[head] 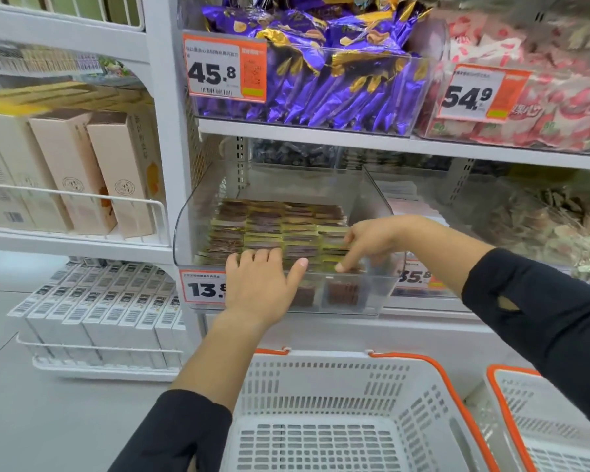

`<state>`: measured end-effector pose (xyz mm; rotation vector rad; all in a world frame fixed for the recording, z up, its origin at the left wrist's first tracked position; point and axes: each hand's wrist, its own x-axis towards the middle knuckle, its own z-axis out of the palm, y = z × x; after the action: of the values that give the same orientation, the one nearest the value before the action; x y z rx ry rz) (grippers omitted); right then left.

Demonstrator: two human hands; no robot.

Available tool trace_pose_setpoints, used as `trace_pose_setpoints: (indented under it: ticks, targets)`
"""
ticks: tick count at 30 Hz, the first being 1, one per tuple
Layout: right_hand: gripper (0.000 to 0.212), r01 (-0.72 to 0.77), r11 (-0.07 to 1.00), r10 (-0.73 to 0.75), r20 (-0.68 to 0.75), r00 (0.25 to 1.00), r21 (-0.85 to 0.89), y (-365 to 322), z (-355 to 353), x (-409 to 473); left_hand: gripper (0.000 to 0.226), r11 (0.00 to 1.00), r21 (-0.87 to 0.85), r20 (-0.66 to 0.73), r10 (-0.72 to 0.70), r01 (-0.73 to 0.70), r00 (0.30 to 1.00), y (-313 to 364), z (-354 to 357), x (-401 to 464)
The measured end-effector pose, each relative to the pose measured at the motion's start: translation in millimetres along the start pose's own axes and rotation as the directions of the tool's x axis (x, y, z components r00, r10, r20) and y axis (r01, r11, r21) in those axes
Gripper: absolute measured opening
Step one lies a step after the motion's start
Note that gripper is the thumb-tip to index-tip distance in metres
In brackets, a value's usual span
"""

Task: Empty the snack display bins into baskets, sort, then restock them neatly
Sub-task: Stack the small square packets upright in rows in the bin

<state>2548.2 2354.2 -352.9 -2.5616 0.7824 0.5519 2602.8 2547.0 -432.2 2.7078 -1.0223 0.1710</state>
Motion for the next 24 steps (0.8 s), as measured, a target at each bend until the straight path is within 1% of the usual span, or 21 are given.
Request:
trace_pose_setpoints:
  ticks: [2, 4, 6, 8, 9, 11, 12, 13, 14, 16, 17, 19, 22, 24]
  targets:
    - [0.075, -0.035, 0.995, 0.036, -0.011, 0.999, 0.095, -0.3, 0.6, -3.2, 0.064, 1.000, 0.003, -0.010, 0.003, -0.003, 1.000, 0.3, 0.6, 0.2]
    - [0.077, -0.094, 0.985, 0.092, 0.020, 0.996, 0.145, -0.2, 9.9, -3.6, 0.064, 1.000, 0.005, -0.014, 0.004, -0.004, 1.000, 0.3, 1.1, 0.0]
    - [0.071, -0.119, 0.981, 0.111, 0.059, 0.992, 0.154, -0.1, 23.5, -1.6, 0.064, 1.000, 0.012, -0.012, 0.003, -0.003, 1.000, -0.1, 1.1, -0.7]
    - [0.067, -0.120, 0.979, 0.119, 0.020, 0.993, 0.163, -1.2, 34.1, -0.6, 0.064, 1.000, 0.015, -0.010, 0.003, -0.003, 1.000, -0.6, 1.2, -1.4]
    - [0.067, -0.125, 0.967, 0.126, 0.009, 0.992, 0.221, -0.7, 36.4, -0.5, 0.064, 1.000, 0.014, -0.013, 0.005, -0.005, 1.000, -0.6, 1.7, -1.6]
    - [0.067, -0.134, 0.908, 0.141, 0.011, 0.990, 0.398, 0.4, 36.2, -2.9, 0.064, 1.000, 0.018, -0.020, 0.010, -0.009, 1.000, -0.9, 2.4, -0.7]
    - [0.068, -0.137, 0.881, 0.144, 0.019, 0.989, 0.453, 0.6, 35.2, -6.2, 0.064, 1.000, 0.024, -0.020, 0.010, -0.010, 1.000, -0.9, 2.6, -0.2]
    - [0.067, -0.137, 0.876, 0.146, 0.016, 0.989, 0.462, 0.8, 34.4, -7.8, 0.064, 0.999, 0.030, -0.022, 0.012, -0.011, 1.000, -0.8, 2.8, -0.1]
    - [0.066, -0.128, 0.897, 0.146, -0.012, 0.989, 0.423, 1.3, 34.0, -6.4, 0.064, 0.999, 0.033, -0.025, 0.013, -0.012, 1.000, -0.6, 3.2, -0.2]
    - [0.064, -0.104, 0.938, 0.143, -0.096, 0.985, 0.330, 1.3, 33.0, 0.1, 0.064, 1.000, 0.027, -0.025, 0.014, -0.014, 1.000, -1.1, 3.3, 0.2]
    - [0.064, -0.093, 0.937, 0.143, -0.126, 0.982, 0.338, 0.6, 33.4, 3.7, 0.063, 1.000, 0.020, -0.023, 0.017, -0.017, 1.000, -1.7, 3.4, 0.2]
    - [0.064, -0.087, 0.888, 0.169, -0.146, 0.975, 0.451, -0.5, 36.1, 16.7, 0.062, 0.999, 0.006, -0.030, 0.033, -0.032, 0.999, -2.8, 4.1, -0.6]
    - [0.069, -0.092, 0.752, 0.225, -0.124, 0.966, 0.653, 0.5, 40.7, 37.9, 0.061, 0.999, 0.008, -0.039, 0.049, -0.049, 0.998, -3.9, 5.6, -1.1]
    - [0.070, -0.093, 0.682, 0.237, -0.099, 0.967, 0.726, 4.7, 40.9, 44.7, 0.060, 0.998, 0.019, -0.045, 0.055, -0.055, 0.997, -3.6, 7.1, -0.3]
